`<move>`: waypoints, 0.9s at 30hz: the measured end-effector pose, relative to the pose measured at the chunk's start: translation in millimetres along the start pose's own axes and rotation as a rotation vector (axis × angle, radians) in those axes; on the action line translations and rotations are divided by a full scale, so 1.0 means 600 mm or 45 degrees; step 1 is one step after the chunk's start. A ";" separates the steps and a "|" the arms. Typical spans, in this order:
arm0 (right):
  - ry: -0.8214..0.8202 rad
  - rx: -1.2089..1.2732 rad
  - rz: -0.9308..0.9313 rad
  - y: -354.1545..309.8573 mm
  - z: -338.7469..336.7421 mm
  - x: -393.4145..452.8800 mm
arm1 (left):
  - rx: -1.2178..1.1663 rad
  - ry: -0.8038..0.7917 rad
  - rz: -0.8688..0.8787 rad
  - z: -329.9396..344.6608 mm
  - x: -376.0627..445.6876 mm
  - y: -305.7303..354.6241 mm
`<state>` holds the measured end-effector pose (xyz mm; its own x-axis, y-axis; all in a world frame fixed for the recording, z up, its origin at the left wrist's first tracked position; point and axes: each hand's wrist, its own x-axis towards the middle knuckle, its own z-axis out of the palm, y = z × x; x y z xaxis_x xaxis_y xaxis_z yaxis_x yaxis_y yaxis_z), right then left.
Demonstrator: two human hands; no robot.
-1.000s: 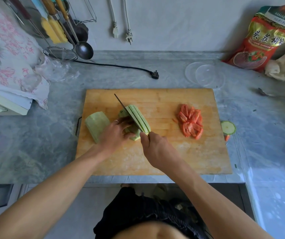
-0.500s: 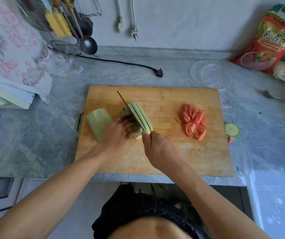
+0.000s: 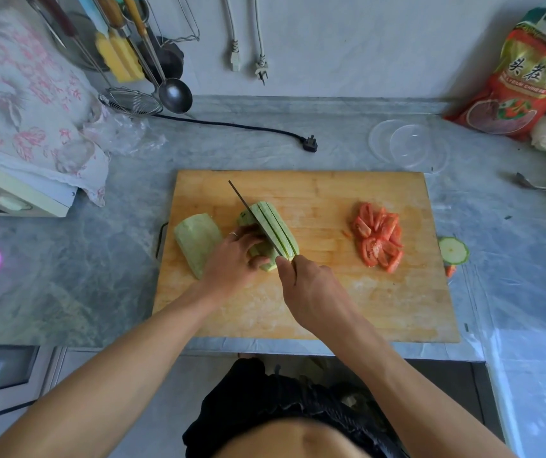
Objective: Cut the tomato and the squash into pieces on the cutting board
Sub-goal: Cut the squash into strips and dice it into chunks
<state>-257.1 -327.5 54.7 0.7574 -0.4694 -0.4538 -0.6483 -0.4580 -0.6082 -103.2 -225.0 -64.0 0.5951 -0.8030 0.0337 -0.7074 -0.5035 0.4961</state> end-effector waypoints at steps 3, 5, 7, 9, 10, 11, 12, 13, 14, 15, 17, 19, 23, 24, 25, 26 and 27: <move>-0.001 0.006 0.012 -0.004 -0.004 0.001 | 0.029 -0.003 0.027 0.004 -0.001 -0.004; 0.000 0.013 0.016 -0.006 -0.007 0.000 | 0.036 -0.012 0.019 0.008 0.001 -0.010; 0.001 0.031 0.021 -0.008 -0.011 -0.001 | 0.041 -0.011 -0.010 0.013 0.000 -0.015; -0.008 0.052 0.021 -0.011 -0.014 -0.001 | 0.028 -0.003 -0.032 0.016 0.000 -0.018; -0.013 0.058 0.026 -0.011 -0.016 -0.001 | 0.019 -0.004 -0.030 0.017 0.000 -0.017; -0.017 0.059 0.033 -0.011 -0.017 0.000 | 0.017 -0.002 -0.018 0.018 0.000 -0.017; -0.019 0.057 0.036 -0.010 -0.018 0.001 | 0.019 -0.005 -0.006 0.018 0.002 -0.017; -0.022 0.055 0.039 -0.009 -0.019 0.002 | 0.023 -0.008 0.001 0.019 0.002 -0.018; -0.024 0.054 0.040 -0.008 -0.019 0.002 | 0.029 -0.007 0.004 0.019 0.003 -0.019; -0.026 0.053 0.041 -0.007 -0.019 0.002 | 0.034 -0.005 0.005 0.020 0.003 -0.020; -0.026 0.046 0.037 -0.006 -0.019 0.002 | 0.030 -0.003 -0.001 0.021 0.003 -0.021; -0.018 0.041 0.031 -0.006 -0.017 0.003 | 0.023 -0.003 -0.006 0.021 0.002 -0.020; -0.005 0.043 0.018 -0.006 -0.008 0.004 | -0.018 0.015 -0.004 0.022 0.000 -0.018; 0.000 0.046 0.013 -0.005 -0.006 0.004 | -0.028 0.018 -0.005 0.022 0.000 -0.017; 0.006 0.051 0.011 -0.003 -0.003 0.004 | -0.031 0.020 -0.002 0.022 0.000 -0.017; 0.010 0.053 0.009 -0.002 -0.002 0.003 | -0.028 0.026 0.011 0.020 0.000 -0.015; 0.010 0.049 0.003 0.000 0.001 0.003 | -0.024 0.033 0.023 0.020 -0.001 -0.016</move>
<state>-255.8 -328.1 53.3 0.7552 -0.4764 -0.4502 -0.6464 -0.4277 -0.6319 -101.4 -223.7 -79.2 0.5921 -0.8032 0.0653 -0.7110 -0.4826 0.5115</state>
